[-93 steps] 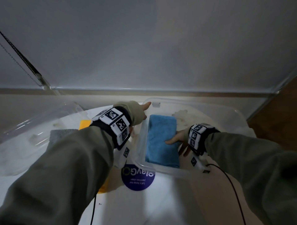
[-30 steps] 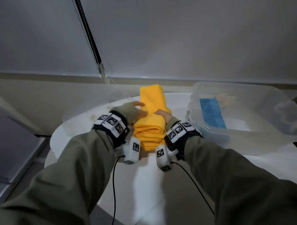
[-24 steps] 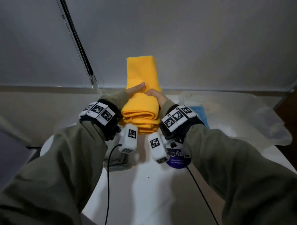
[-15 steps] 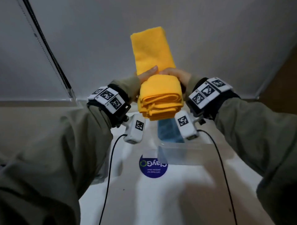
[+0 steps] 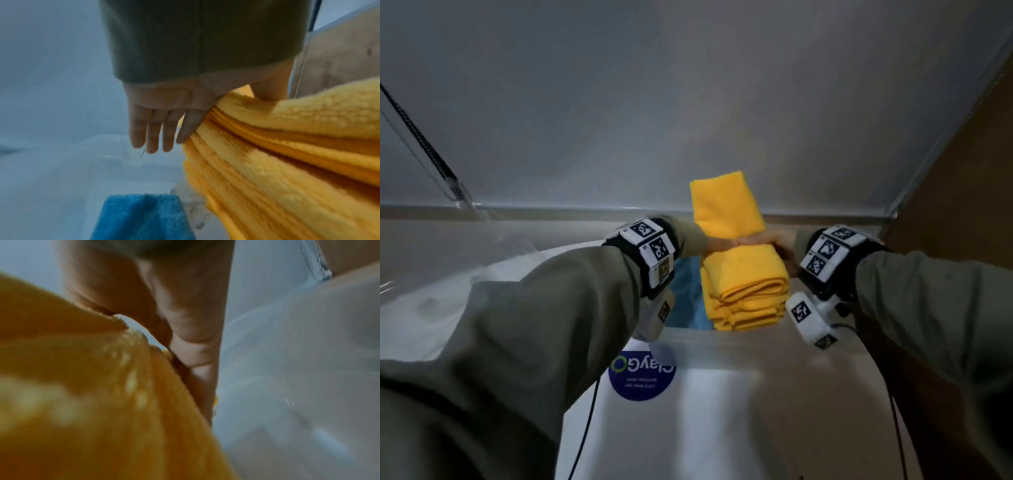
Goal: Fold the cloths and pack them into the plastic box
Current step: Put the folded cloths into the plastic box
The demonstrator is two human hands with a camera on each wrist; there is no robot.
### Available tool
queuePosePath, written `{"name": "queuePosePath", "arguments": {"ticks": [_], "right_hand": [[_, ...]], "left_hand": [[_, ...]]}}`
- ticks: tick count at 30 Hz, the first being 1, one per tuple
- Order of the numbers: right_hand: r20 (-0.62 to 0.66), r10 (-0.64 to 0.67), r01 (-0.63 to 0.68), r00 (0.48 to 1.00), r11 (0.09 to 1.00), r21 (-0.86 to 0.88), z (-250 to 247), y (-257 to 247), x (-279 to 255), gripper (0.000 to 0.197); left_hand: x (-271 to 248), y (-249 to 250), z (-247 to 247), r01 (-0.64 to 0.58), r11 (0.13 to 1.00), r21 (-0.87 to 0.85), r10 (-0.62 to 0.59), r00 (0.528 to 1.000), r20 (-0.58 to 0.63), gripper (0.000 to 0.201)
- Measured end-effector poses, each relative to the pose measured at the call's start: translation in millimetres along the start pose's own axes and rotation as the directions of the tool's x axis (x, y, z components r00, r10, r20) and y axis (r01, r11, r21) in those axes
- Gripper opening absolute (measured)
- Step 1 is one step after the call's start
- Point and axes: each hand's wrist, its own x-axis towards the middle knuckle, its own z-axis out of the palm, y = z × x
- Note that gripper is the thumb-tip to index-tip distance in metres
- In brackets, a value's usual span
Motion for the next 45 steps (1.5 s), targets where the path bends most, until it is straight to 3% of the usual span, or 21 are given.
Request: {"name": "queuePosePath", "arguments": {"ticks": [2,4,7,9,12,16,20,24,26,27,28,29,30,33,35,37,39,40,41,44,45], "right_hand": [[0.006,0.07,-0.07,0.998,0.998,0.008,-10.6,8.2,27.5,0.12],[-0.018,0.136,-0.136,0.991,0.99,-0.029,-14.3,14.5,39.8,0.117],[-0.113,0.232,-0.244,0.966,0.964,-0.104,-10.0,15.2,33.0,0.079],[-0.123,0.266,-0.277,0.956,0.957,-0.084,-10.6,20.7,39.6,0.064],[-0.039,0.335,-0.337,0.941,0.941,-0.043,-9.0,27.1,52.4,0.056],[-0.193,0.428,-0.47,0.883,0.81,-0.351,-9.3,31.2,70.0,0.082],[-0.262,0.386,-0.466,0.885,0.745,-0.477,-10.2,43.2,90.8,0.076],[-0.261,0.458,-0.526,0.85,0.7,-0.484,-2.8,51.0,99.1,0.08],[-0.246,0.468,-0.526,0.849,0.71,-0.467,-1.8,51.0,98.3,0.086],[-0.251,0.473,-0.533,0.844,0.691,-0.488,-0.4,48.5,94.1,0.087],[-0.257,0.46,-0.518,0.85,0.642,-0.565,3.1,42.3,87.2,0.085],[-0.273,0.415,-0.478,0.868,0.546,-0.688,4.6,36.2,79.3,0.077],[-0.286,0.287,-0.389,0.914,0.429,-0.815,4.7,29.2,71.3,0.062],[-0.198,-0.053,-0.193,0.979,0.087,-0.977,3.5,6.5,53.5,0.032],[-0.04,-0.16,-0.031,0.986,0.053,-0.998,14.2,0.0,49.8,0.025],[0.07,-0.153,0.065,0.986,-0.038,-0.997,29.5,0.3,51.4,0.055],[0.025,-0.054,0.016,0.998,-0.158,-0.987,30.5,11.8,59.4,0.1],[-0.036,-0.027,-0.04,0.999,-0.189,-0.981,26.8,21.4,68.2,0.115],[-0.07,-0.019,-0.072,0.997,-0.206,-0.976,21.1,34.4,80.5,0.12],[-0.176,-0.068,-0.182,0.982,-0.094,-0.979,17.0,51.7,114.6,0.103],[-0.168,-0.067,-0.174,0.983,-0.088,-0.981,16.7,57.5,134.4,0.108]], "left_hand": [[3.6,-2.4,-7.5,0.003,0.992,0.128,-0.001,1.0,-0.011,0.07],[11.6,-12.3,-23.2,0.069,0.958,0.28,-0.037,0.992,-0.118,0.076],[26.2,-27.2,-44.7,0.141,0.868,0.476,-0.036,0.974,-0.222,0.061],[34.9,-34.2,-50.3,0.148,0.816,0.558,-0.066,0.984,-0.164,0.05],[48.8,-40.4,-48.6,0.119,0.751,0.649,-0.116,0.992,-0.048,0.058],[62.7,-47.7,-44.1,0.083,0.633,0.77,-0.119,0.993,-0.009,0.066],[69.8,-52.8,-45.1,0.073,0.565,0.822,-0.138,0.99,0.006,0.067],[85.3,-62.0,-45.4,0.093,0.581,0.808,-0.119,0.992,-0.029,0.062],[97.5,-70.1,-45.8,0.142,0.685,0.714,-0.119,0.989,-0.082,0.039],[100.7,-71.6,-46.3,0.157,0.725,0.671,-0.107,0.987,-0.116,0.018],[98.7,-69.2,-46.2,0.127,0.728,0.673,-0.068,0.991,-0.113,0.017],[99.3,-67.5,-45.9,0.108,0.757,0.644,-0.055,0.993,-0.101,0.034],[102.2,-68.5,-45.2,0.103,0.782,0.615,-0.049,0.993,-0.105,0.042],[107.7,-73.4,-48.7,0.127,0.731,0.671,-0.103,0.992,-0.075,0.02],[109.4,-72.9,-50.0,0.168,0.749,0.641,-0.152,0.985,-0.081,0.016],[109.2,-71.1,-50.3,0.16,0.745,0.647,-0.151,0.986,-0.07,0.015],[99.7,-65.6,-46.7,0.166,0.767,0.62,-0.137,0.986,-0.094,0.015],[99.6,-66.4,-44.6,0.144,0.792,0.593,-0.097,0.989,-0.11,0.027],[97.5,-64.0,-44.4,0.132,0.771,0.623,-0.084,0.991,-0.106,0.036],[90.6,-59.9,-45.4,0.142,0.669,0.729,-0.08,0.99,-0.119,0.013],[94.8,-63.4,-46.6,0.184,0.637,0.749,-0.124,0.983,-0.136,0.033]]}}
